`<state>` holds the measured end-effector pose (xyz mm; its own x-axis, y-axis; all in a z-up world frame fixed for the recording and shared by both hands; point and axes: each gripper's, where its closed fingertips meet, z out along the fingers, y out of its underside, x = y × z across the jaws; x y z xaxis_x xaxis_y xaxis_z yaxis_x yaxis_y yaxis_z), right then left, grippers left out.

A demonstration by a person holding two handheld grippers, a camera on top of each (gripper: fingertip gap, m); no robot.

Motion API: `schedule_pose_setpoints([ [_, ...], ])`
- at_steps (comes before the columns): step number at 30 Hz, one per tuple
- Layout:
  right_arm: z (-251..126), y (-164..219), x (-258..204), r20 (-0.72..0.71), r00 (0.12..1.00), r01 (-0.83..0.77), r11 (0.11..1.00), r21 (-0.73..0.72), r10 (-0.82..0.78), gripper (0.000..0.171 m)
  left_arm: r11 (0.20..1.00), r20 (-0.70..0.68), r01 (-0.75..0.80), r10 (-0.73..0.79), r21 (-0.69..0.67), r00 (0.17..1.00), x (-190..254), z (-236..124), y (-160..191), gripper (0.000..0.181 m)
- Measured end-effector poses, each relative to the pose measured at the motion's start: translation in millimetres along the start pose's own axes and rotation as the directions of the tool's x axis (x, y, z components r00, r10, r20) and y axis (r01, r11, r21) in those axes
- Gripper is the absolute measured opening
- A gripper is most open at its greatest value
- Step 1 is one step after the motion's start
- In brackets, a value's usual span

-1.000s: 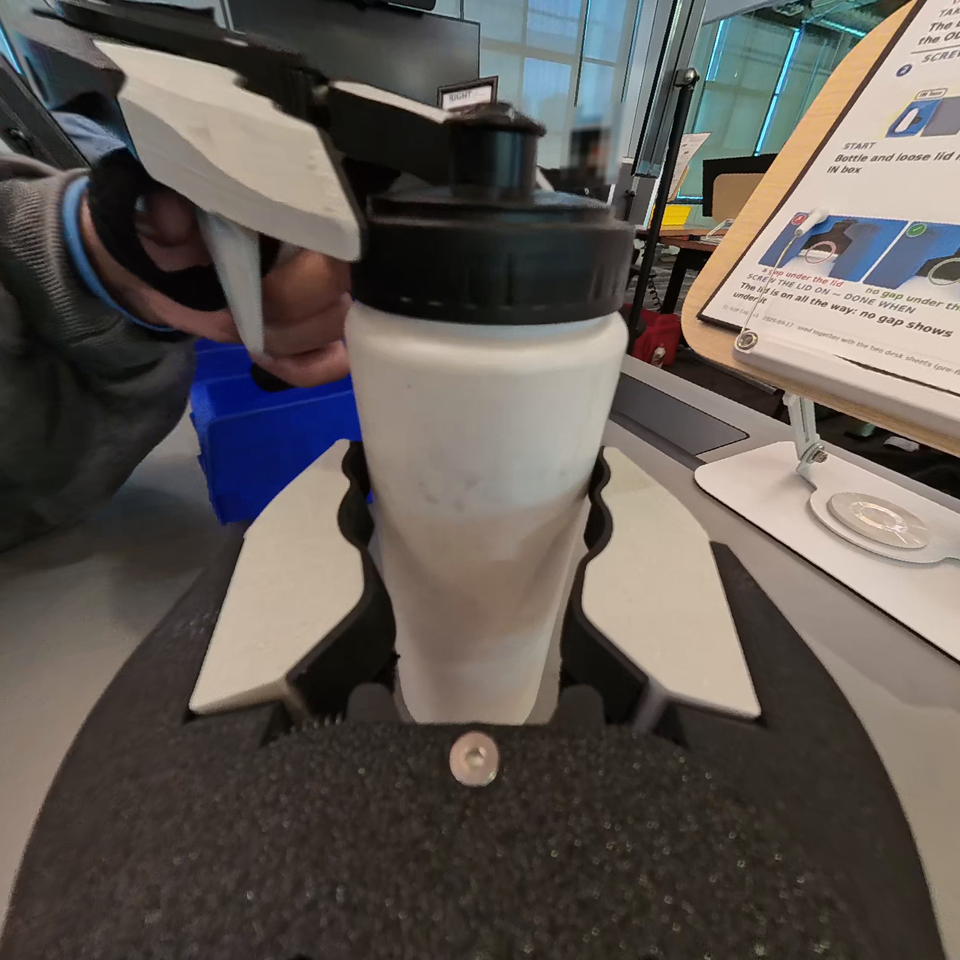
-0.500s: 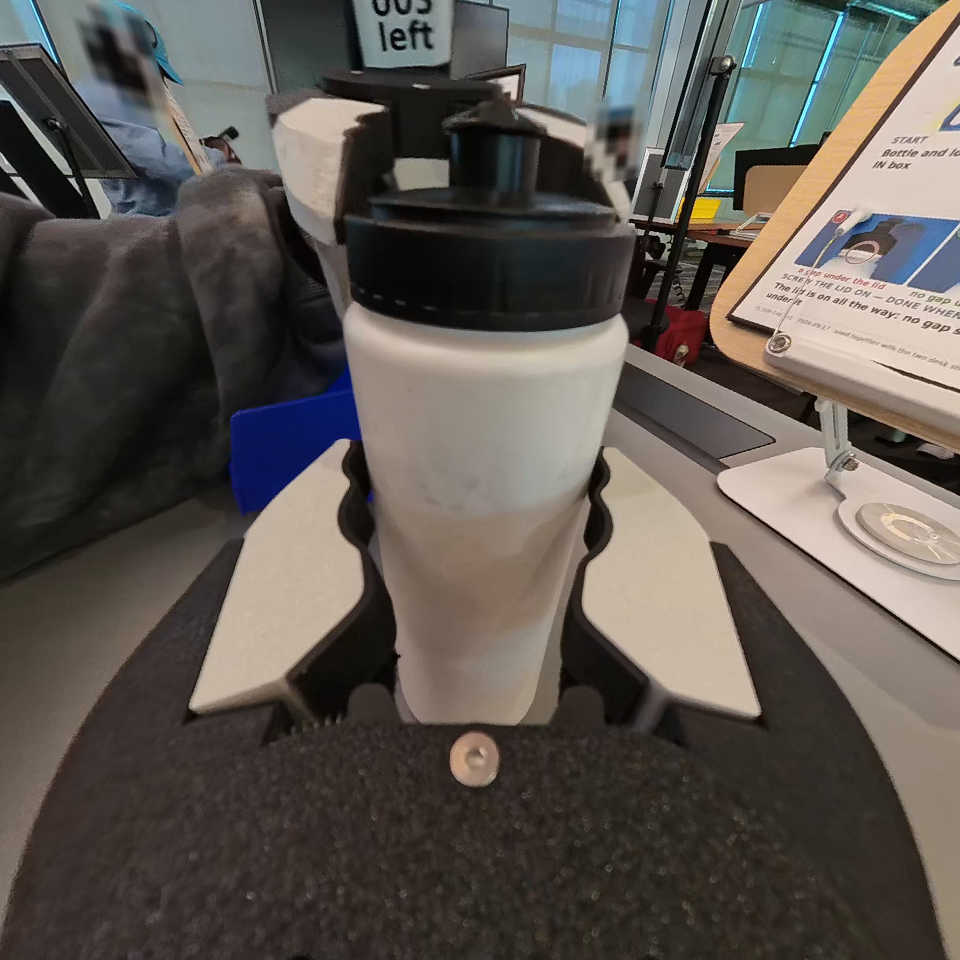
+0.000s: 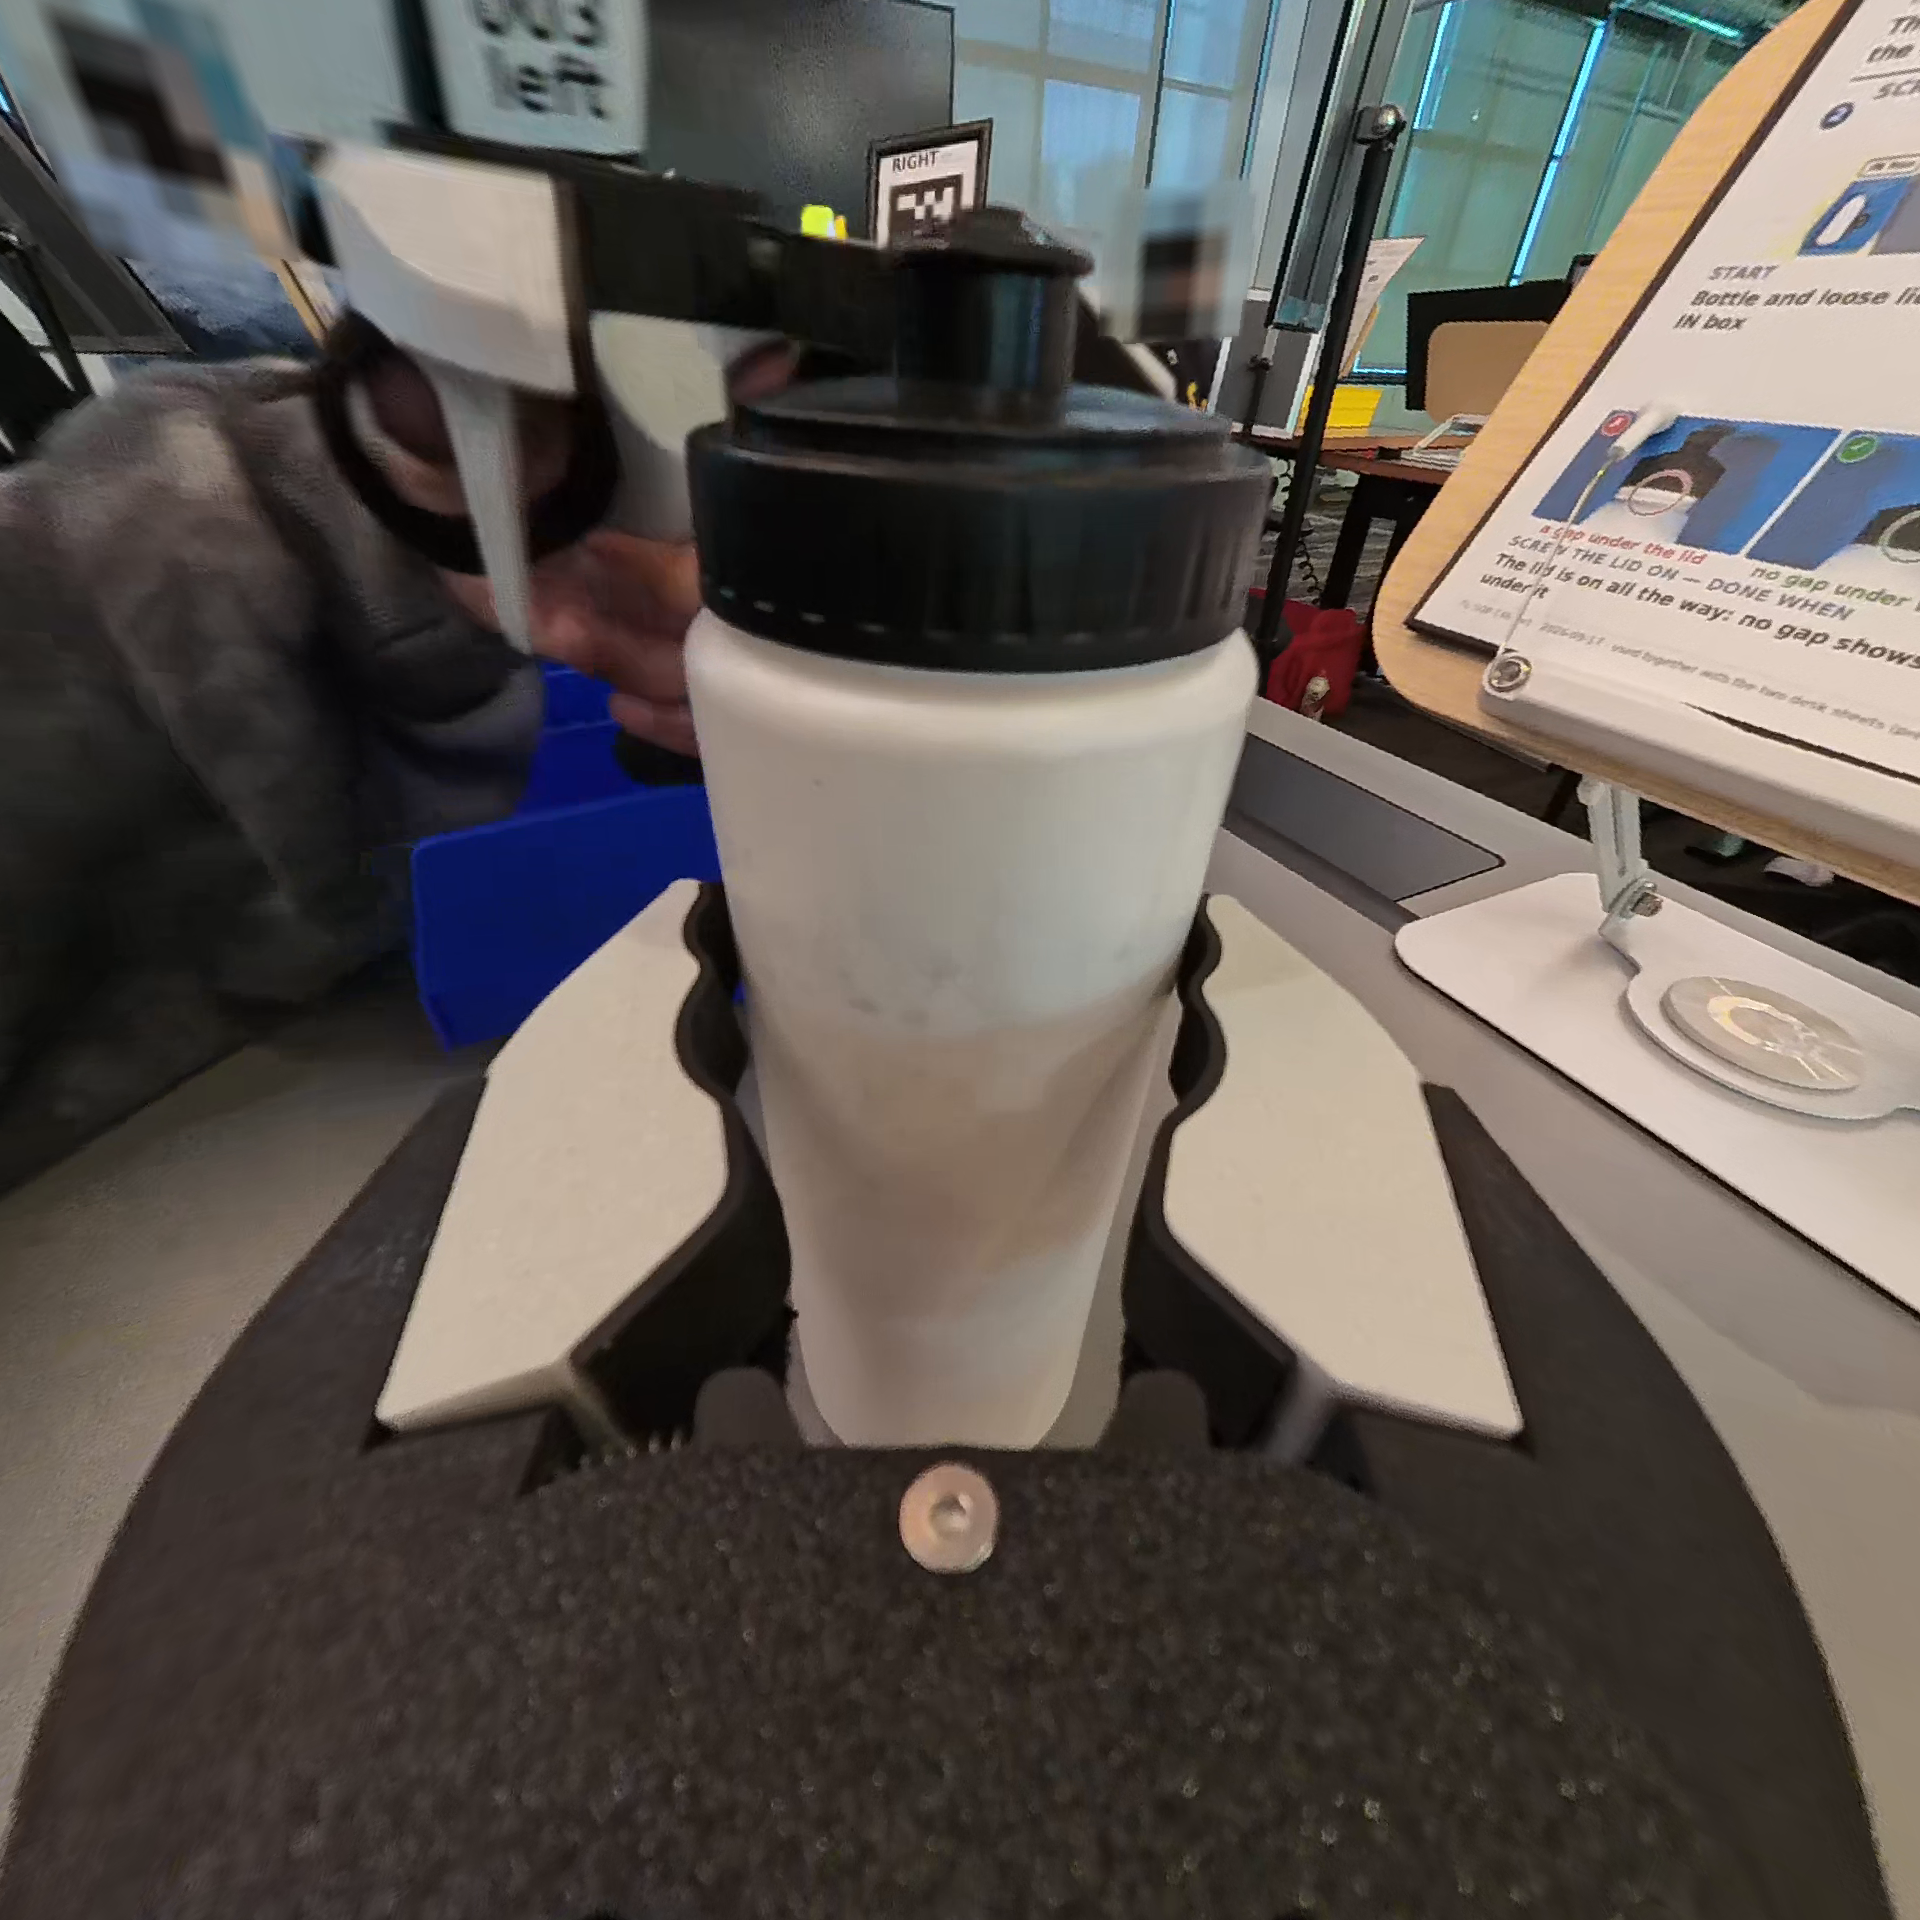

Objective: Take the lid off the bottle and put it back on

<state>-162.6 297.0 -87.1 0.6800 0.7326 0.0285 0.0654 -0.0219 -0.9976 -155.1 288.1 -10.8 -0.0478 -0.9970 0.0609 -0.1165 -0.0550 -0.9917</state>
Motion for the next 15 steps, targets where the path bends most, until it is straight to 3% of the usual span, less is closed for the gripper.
schedule_pose_setpoints([
  [3, 1, 0, 0, -0.008, 1.000, 0.000, 1.000, 0.001, 0.000, 0.082, 0.998, 0.290, 0.058, -0.060, 0.016, 0.955, -2, 4, 1, 0.091],
  [8, 1, 0, 0, -0.015, 1.000, -0.003, 1.000, 0.014, 0.003, 0.082, 0.985, 0.642, 0.171, -0.128, -0.006, 0.756, 0, 12, 13, 0.081],
  [12, 1, -1, 0, -0.018, 1.000, -0.004, 1.000, 0.022, 0.004, 0.082, 0.981, 0.725, 0.170, -0.183, 0.091, 0.664, 6, 17, 2, 0.089],
  [15, 1, -1, 0, -0.018, 1.000, -0.003, 1.000, 0.022, 0.004, 0.082, 0.972, 0.794, 0.209, -0.211, 0.108, 0.570, -5, 9, 7, 0.064],
])
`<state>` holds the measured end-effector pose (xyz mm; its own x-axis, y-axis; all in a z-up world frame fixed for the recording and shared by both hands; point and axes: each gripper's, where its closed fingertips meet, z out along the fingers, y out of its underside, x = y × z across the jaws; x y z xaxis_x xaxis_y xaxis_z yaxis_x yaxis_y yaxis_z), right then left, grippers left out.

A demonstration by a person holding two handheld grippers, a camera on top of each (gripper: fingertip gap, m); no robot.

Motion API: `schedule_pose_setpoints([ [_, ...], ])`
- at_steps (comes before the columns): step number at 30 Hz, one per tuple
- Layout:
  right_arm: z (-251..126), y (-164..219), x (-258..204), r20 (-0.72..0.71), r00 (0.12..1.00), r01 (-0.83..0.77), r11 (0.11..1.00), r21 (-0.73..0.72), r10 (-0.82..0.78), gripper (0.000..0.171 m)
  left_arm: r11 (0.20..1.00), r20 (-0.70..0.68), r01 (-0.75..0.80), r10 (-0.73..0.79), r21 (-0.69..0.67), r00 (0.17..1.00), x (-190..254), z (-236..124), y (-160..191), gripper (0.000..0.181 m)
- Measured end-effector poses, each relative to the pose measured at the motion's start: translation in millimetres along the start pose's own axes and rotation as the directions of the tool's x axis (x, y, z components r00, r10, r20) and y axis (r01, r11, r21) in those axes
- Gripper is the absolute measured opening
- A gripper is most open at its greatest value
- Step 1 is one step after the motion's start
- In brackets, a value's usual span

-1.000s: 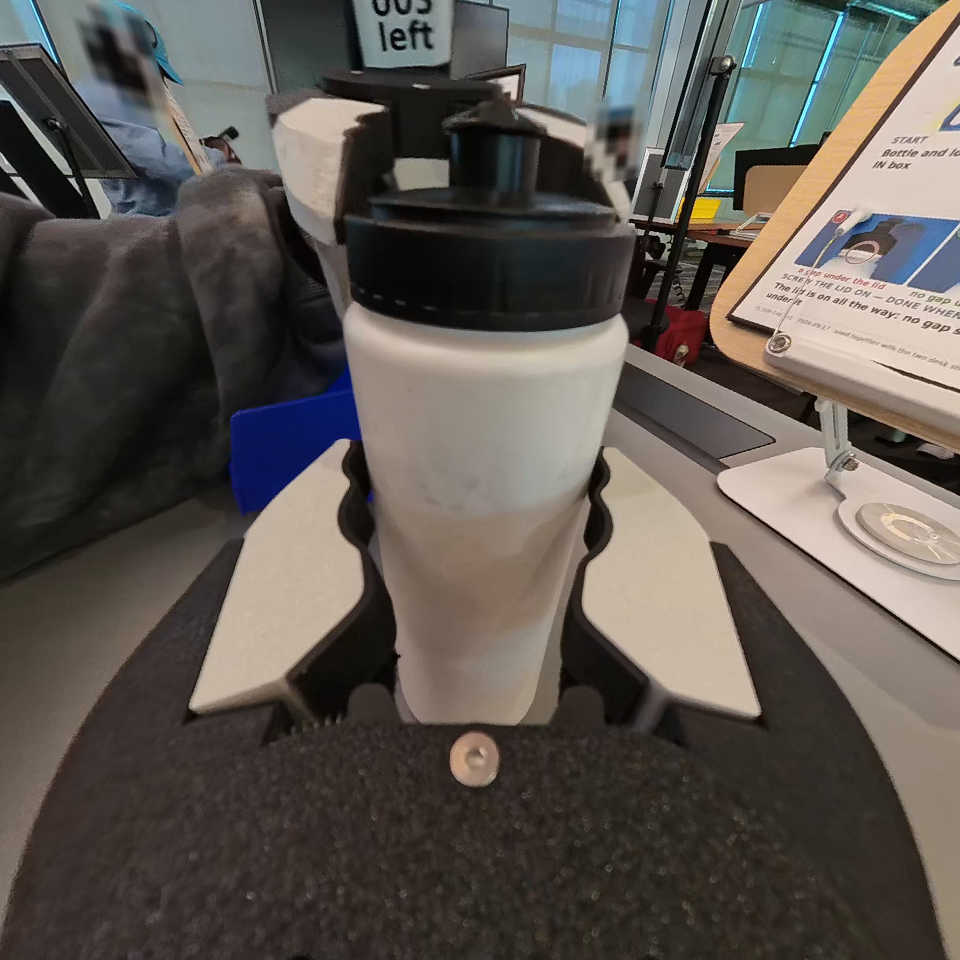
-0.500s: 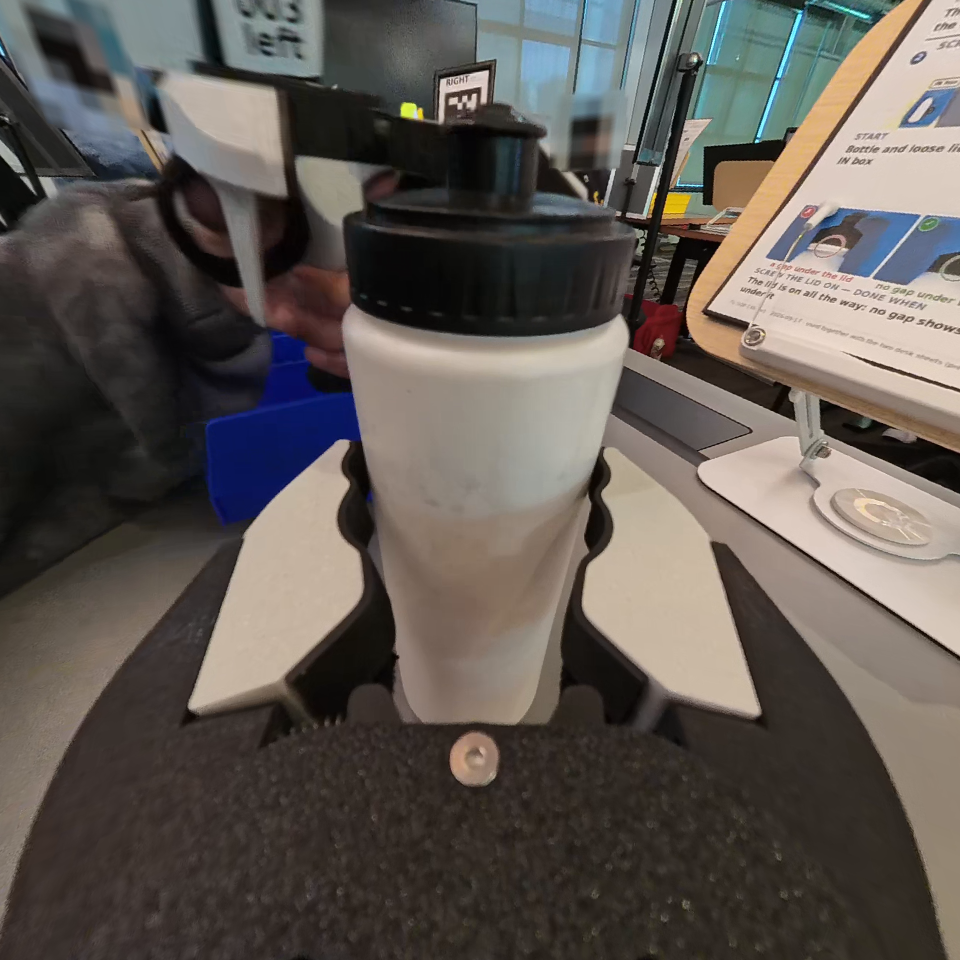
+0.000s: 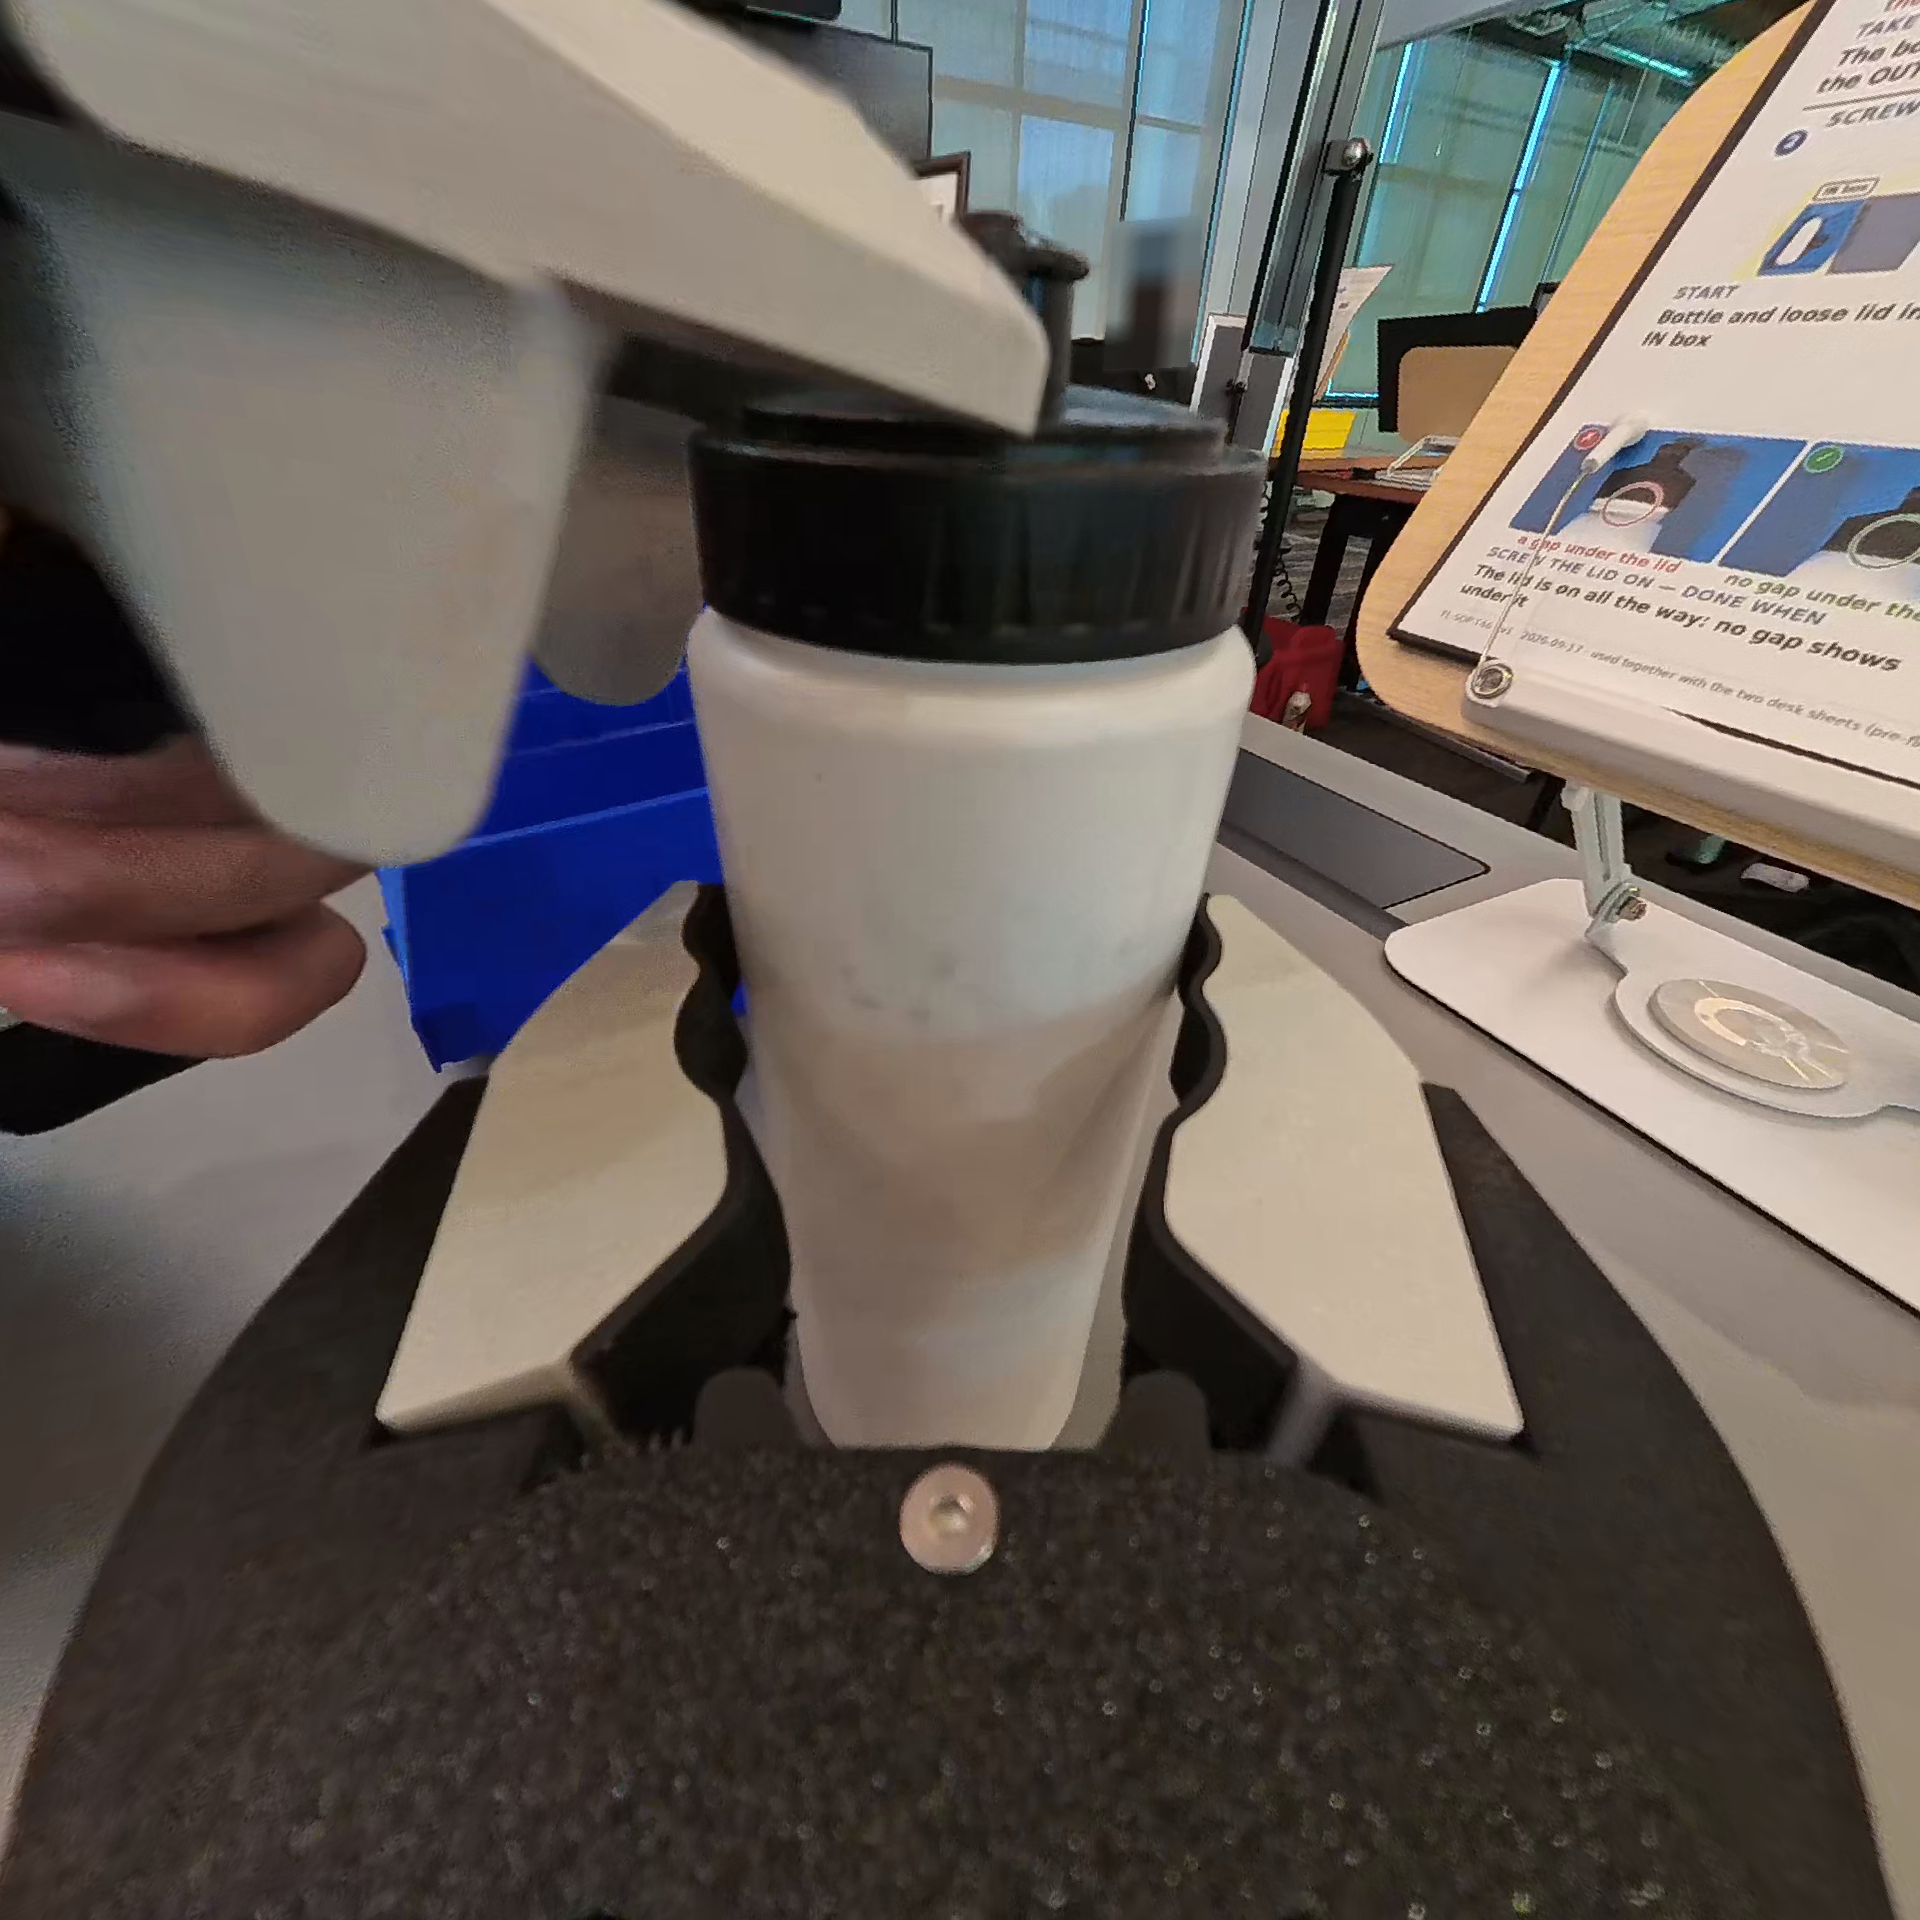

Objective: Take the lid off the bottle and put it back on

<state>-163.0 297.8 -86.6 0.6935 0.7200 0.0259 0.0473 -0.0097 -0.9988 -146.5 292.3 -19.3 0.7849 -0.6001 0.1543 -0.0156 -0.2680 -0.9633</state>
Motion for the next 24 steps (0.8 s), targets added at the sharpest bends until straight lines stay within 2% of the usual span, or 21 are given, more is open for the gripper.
schedule_pose_setpoints([
  [3, -0.1, -0.1, 0.0, 0.000, 1.000, 0.000, 1.000, 0.004, 0.000, 0.082, 1.000, 0.002, 0.008, -0.008, -0.008, 1.000, -1.3, 0.3, 1.2, 0.066],
  [8, 0.0, -0.1, -0.9, 0.000, 1.000, 0.000, 1.000, 0.001, 0.000, 0.082, 0.982, 0.002, -0.191, 0.191, 0.002, 0.982, 0.3, -2.9, -3.7, 0.061],
  [17, -0.2, 0.3, -0.1, 0.002, 1.000, 0.004, 1.000, -0.004, -0.004, 0.081, 0.962, -0.317, -0.270, 0.241, -0.050, 0.917, 1.8, -3.1, -2.1, 0.060],
  [24, -0.5, 0.3, -1.5, 0.021, 1.000, 0.005, 1.000, 0.002, -0.005, 0.081, 0.957, -0.524, -0.289, 0.233, -0.027, 0.820, 2.8, -4.2, -1.3, 0.060],
])
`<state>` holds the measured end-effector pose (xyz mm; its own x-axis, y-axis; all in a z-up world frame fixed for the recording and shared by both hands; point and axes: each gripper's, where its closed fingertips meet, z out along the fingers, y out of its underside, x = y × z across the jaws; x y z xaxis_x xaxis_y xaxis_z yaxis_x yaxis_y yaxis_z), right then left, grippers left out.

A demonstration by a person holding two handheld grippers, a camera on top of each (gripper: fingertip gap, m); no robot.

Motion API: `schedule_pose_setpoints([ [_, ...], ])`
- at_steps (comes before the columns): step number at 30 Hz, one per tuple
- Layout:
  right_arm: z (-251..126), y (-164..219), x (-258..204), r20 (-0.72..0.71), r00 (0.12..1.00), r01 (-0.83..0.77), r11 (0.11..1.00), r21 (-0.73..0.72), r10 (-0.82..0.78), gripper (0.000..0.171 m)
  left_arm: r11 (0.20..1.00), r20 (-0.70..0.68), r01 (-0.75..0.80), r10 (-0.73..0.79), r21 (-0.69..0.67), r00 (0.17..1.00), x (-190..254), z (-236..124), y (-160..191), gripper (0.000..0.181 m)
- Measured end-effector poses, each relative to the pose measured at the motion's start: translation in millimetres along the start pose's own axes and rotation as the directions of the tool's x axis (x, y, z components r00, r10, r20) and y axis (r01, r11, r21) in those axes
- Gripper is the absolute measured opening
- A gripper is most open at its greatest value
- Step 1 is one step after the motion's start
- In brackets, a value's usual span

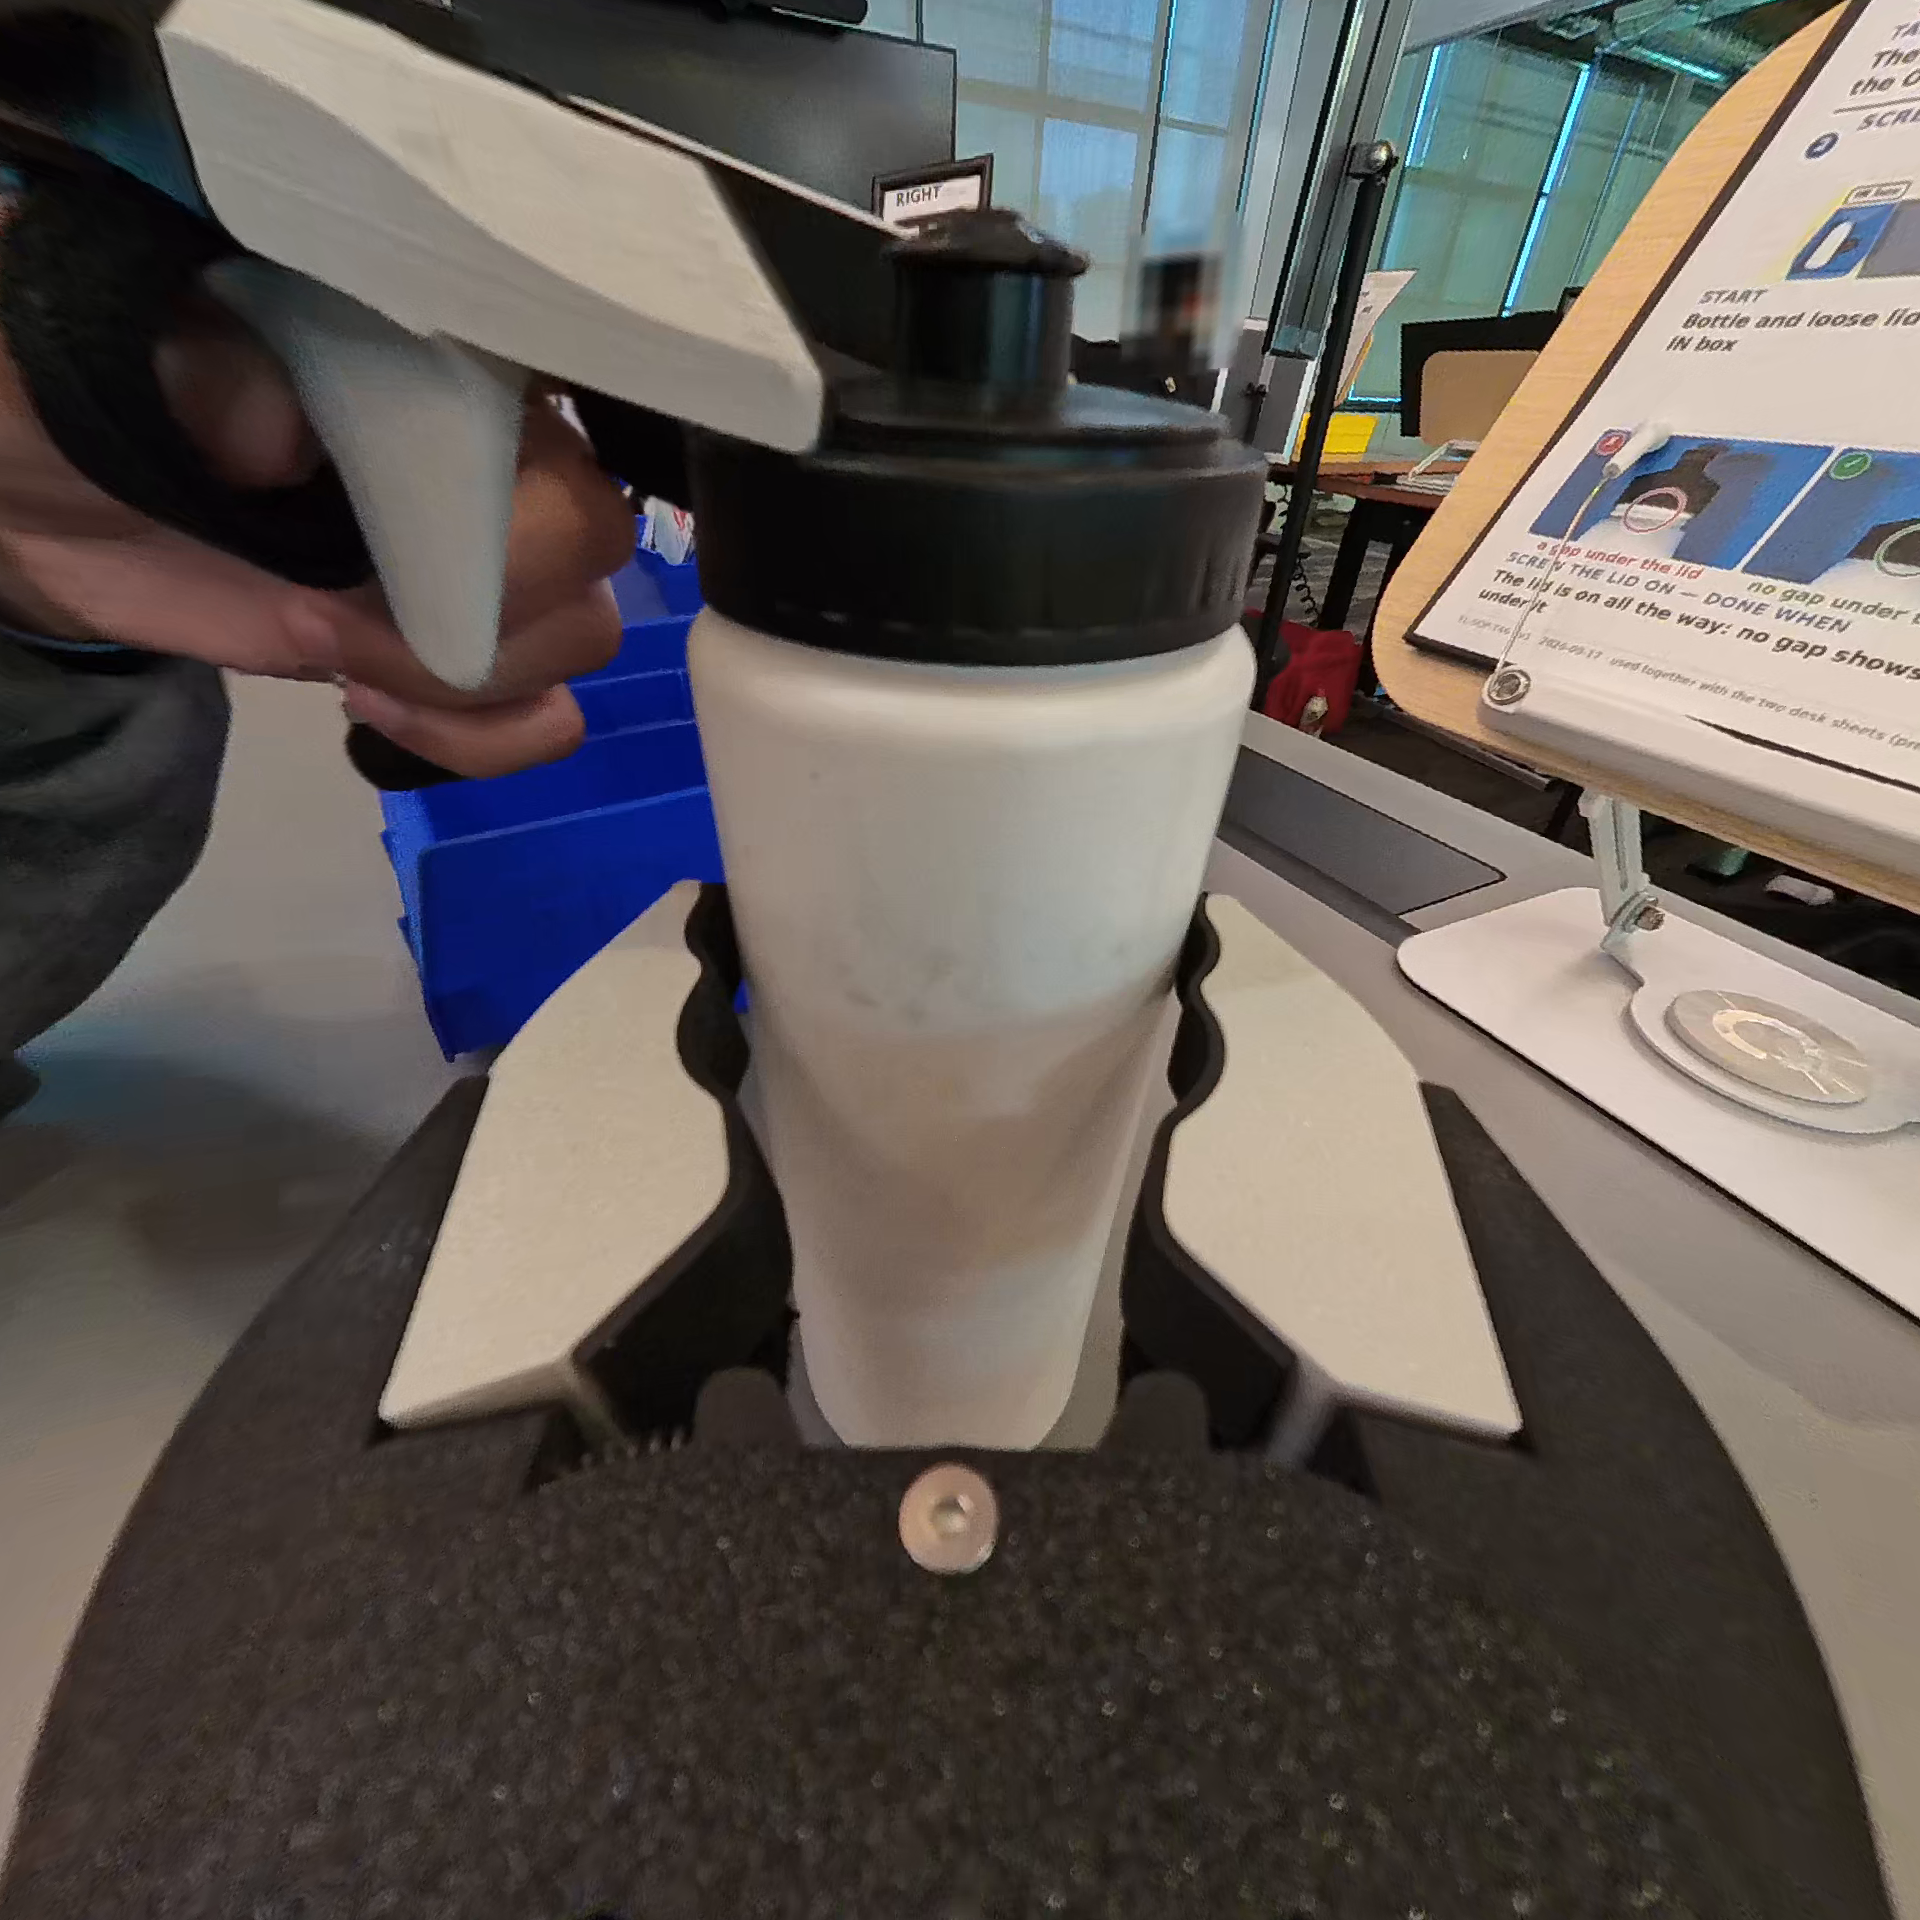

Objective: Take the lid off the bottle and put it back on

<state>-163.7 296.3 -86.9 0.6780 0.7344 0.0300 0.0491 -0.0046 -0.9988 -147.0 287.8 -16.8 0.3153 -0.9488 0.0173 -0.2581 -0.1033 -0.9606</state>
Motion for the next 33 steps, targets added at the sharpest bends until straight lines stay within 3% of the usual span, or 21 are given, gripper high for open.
schedule_pose_setpoints([
  [9, -1, 0, -1, 0.022, 1.000, 0.005, 1.000, 0.007, -0.006, 0.081, 0.997, -0.329, -0.070, 0.062, -0.015, 0.942, 2, -2, 1, 0.060],
  [20, -1, 0, -5, 0.040, 0.999, 0.006, 1.000, 0.002, -0.006, 0.081, 0.985, -0.580, -0.170, 0.122, -0.029, 0.806, 3, -6, 3, 0.059],
  [24, -2, 0, -3, 0.041, 0.999, 0.001, 1.000, -0.001, 0.000, 0.081, 0.994, -0.548, -0.107, 0.104, 0.026, 0.830, 4, -5, 1, 0.059],
  [27, -1, 0, -1, 0.018, 1.000, 0.005, 1.000, -0.004, -0.005, 0.081, 0.999, -0.448, -0.038, 0.049, 0.034, 0.893, 1, -5, 0, 0.058],
  [28, -1, 0, 0, 0.009, 1.000, 0.004, 1.000, -0.005, -0.004, 0.081, 0.999, -0.401, -0.003, 0.021, 0.045, 0.916, 0, -6, -3, 0.061],
  [31, -1, 0, 1, 0.003, 1.000, 0.004, 1.000, -0.005, -0.004, 0.081, 0.986, -0.261, 0.105, -0.068, 0.129, 0.963, 3, -11, -14, 0.092],
  [33, -1, 0, 1, 0.002, 1.000, 0.004, 1.000, -0.003, -0.004, 0.081, 0.976, -0.126, 0.151, -0.131, 0.159, 0.983, 1, -10, -15, 0.093],
])
